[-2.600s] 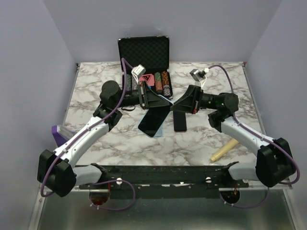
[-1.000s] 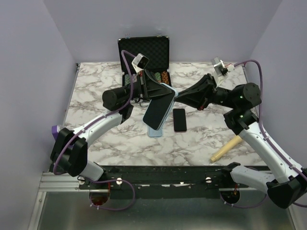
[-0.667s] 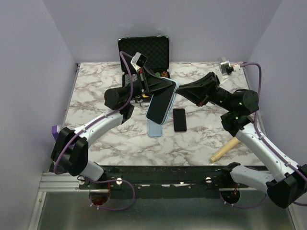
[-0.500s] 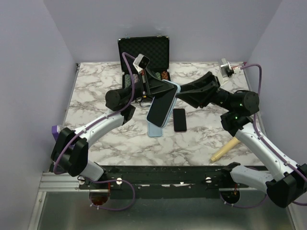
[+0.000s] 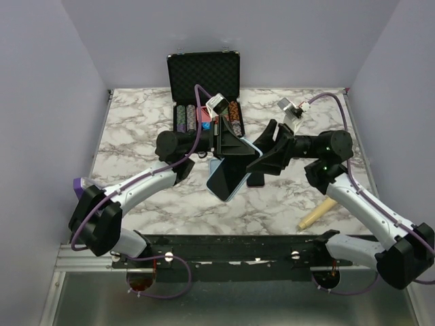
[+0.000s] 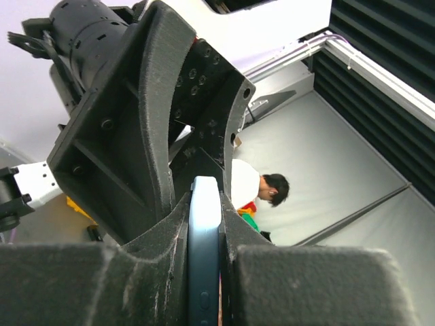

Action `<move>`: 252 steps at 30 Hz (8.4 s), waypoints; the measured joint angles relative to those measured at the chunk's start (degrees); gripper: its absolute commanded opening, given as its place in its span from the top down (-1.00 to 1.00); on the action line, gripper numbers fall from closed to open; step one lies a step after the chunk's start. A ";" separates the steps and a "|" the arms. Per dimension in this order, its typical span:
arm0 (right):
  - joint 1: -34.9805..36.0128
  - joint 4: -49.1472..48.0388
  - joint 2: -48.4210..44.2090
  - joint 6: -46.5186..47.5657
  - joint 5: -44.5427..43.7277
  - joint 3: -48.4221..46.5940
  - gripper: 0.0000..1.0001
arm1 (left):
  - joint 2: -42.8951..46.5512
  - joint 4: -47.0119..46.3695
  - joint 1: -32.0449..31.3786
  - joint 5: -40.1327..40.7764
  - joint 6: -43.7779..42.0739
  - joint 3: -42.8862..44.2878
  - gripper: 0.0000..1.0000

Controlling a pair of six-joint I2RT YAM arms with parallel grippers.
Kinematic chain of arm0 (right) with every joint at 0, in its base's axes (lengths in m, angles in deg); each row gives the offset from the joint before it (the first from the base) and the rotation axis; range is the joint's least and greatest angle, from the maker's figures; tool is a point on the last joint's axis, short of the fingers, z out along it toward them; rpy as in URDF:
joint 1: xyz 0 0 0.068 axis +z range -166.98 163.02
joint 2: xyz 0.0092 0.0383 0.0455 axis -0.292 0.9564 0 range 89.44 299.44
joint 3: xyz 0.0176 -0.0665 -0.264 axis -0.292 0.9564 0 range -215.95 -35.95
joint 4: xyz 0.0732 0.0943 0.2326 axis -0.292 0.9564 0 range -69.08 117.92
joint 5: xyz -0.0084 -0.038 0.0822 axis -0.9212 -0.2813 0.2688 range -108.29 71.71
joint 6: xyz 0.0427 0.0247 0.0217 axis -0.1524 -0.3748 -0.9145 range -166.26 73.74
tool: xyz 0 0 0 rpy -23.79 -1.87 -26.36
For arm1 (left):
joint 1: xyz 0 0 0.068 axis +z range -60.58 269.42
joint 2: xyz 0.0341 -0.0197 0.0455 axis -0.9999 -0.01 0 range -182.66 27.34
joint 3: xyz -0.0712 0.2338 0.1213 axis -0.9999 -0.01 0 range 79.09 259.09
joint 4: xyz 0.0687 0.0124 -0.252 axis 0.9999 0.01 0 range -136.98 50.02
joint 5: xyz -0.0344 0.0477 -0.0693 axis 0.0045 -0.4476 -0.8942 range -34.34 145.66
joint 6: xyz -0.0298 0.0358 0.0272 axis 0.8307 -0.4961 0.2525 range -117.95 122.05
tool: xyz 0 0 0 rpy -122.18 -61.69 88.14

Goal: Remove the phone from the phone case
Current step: Remove the phone case from the phone, then place the phone case at the center of the board, then place the phone at the center of the board.

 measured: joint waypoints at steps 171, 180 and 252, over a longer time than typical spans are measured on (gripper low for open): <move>14.93 27.34 -11.06 -9.42 -35.01 6.71 0.27 | 16.31 45.90 7.89 21.20 -27.87 -2.71 1.00; 14.97 19.06 -7.76 -16.02 -34.03 9.64 0.19 | 16.68 47.34 7.56 22.38 -29.99 -2.80 1.00; 14.93 73.57 -21.22 10.47 -67.91 2.67 0.99 | 30.97 70.44 -3.45 42.32 -39.63 -32.46 1.00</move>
